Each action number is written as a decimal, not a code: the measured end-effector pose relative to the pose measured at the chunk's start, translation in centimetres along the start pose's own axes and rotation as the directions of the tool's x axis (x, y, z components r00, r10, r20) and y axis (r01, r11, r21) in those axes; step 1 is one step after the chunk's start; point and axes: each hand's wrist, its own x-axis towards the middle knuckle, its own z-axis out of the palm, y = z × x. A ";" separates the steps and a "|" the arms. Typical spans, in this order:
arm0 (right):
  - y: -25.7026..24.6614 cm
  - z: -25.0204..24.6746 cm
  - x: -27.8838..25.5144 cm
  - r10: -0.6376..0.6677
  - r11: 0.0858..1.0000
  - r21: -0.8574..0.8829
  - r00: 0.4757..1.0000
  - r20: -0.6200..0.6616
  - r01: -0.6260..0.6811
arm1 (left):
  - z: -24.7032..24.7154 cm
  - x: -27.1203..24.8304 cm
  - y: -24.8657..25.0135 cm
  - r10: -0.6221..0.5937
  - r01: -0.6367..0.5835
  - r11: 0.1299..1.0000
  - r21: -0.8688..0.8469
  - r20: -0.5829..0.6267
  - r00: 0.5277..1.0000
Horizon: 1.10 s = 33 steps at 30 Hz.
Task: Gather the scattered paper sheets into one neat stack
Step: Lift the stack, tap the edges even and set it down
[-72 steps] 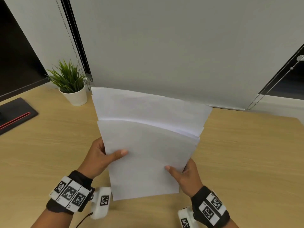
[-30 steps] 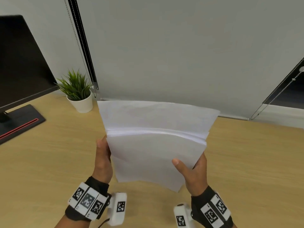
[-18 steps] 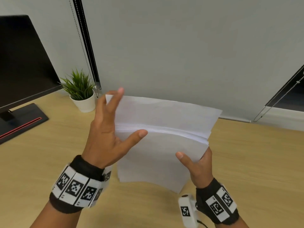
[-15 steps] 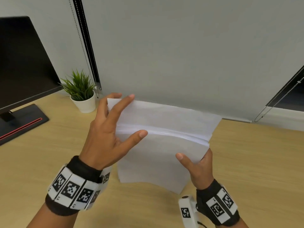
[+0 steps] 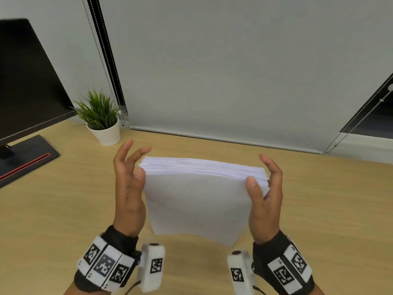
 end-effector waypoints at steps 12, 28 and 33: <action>-1.6 0.3 1.4 0.280 0.942 0.192 0.960 0.009 -0.276 | 1.7 0.2 0.5 -0.295 0.271 0.942 -0.196 -0.106 0.949; -2.7 0.6 1.2 0.319 0.938 0.143 0.948 0.003 -0.316 | 2.8 0.4 1.7 -0.304 0.297 0.953 -0.065 -0.223 0.926; -3.2 0.8 1.4 0.349 0.922 0.187 0.937 -0.026 -0.338 | 3.2 0.8 1.8 -0.435 0.399 0.899 -0.182 -0.265 0.860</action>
